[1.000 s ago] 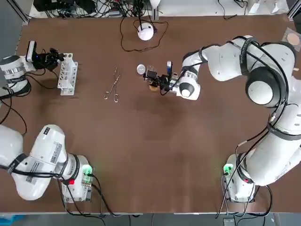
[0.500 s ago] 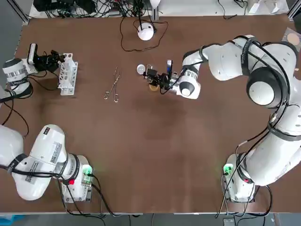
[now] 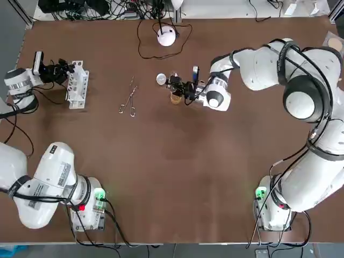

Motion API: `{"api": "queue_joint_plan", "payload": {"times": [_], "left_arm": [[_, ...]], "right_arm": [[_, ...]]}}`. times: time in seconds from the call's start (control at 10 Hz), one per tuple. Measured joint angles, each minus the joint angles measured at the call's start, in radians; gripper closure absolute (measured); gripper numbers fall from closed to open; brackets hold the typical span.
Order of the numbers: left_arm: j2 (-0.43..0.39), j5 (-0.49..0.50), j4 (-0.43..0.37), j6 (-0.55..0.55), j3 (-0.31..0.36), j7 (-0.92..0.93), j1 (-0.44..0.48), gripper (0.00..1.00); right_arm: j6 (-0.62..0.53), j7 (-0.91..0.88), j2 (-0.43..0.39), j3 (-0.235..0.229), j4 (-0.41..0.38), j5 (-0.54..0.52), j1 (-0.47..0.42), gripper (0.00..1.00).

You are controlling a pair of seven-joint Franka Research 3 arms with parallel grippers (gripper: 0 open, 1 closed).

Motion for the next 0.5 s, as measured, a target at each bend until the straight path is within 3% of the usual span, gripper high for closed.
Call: {"api": "queue_joint_plan", "payload": {"times": [0.5], "left_arm": [[0.016,0.010,0.005,0.000,0.002,0.011,0.000,0.79]], "right_arm": [[0.001,0.053,0.000,0.000,0.001,-0.004,-0.001,0.61]]}}
